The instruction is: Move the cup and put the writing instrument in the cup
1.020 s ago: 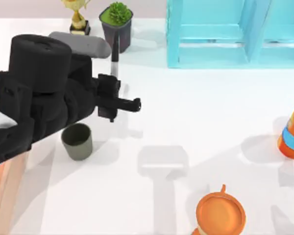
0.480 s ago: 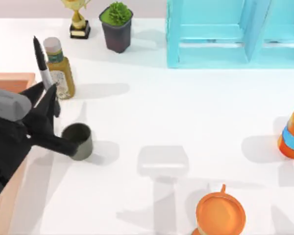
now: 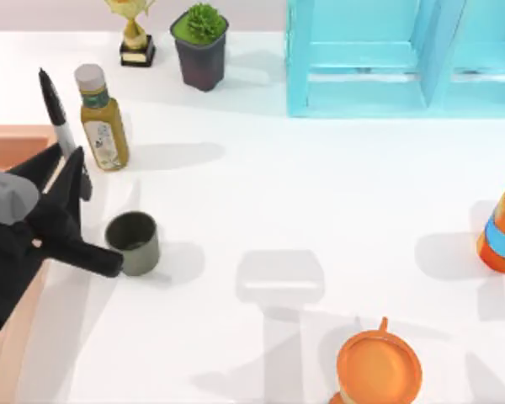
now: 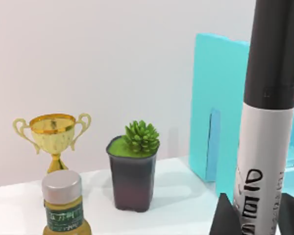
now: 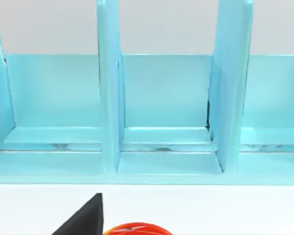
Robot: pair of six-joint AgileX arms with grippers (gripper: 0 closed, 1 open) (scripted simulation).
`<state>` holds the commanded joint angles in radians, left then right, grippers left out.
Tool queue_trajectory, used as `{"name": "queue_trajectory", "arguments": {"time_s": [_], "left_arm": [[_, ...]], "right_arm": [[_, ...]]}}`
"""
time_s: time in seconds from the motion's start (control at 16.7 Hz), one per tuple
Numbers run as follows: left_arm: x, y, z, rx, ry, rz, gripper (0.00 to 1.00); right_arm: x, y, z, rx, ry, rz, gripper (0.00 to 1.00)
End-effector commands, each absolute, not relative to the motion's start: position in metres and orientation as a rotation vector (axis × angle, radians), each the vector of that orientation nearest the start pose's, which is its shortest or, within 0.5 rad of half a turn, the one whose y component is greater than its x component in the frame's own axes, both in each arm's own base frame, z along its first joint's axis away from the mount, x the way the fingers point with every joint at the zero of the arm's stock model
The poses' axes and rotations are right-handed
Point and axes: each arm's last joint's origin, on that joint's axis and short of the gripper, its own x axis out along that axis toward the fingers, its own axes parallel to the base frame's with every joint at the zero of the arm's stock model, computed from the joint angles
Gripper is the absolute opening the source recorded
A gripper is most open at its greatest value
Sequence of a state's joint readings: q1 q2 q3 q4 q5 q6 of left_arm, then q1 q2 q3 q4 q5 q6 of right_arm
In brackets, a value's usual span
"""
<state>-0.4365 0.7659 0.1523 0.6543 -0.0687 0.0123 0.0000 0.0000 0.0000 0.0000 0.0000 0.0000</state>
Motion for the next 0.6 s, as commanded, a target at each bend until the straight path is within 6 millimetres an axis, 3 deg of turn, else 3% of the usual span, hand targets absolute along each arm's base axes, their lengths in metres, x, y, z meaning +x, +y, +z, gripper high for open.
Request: {"name": "queue_trajectory", "arguments": {"time_s": [0.24, 0.6], "left_arm": [[0.161, -0.073, 0.195, -0.011, -0.052, -0.367, 0.00], [0.186, -0.082, 0.183, -0.008, -0.043, -0.361, 0.00]], "right_arm": [[0.106, -0.001, 0.160, 0.000, 0.000, 0.000, 1.00], [0.106, -0.001, 0.160, 0.000, 0.000, 0.000, 1.00]]}}
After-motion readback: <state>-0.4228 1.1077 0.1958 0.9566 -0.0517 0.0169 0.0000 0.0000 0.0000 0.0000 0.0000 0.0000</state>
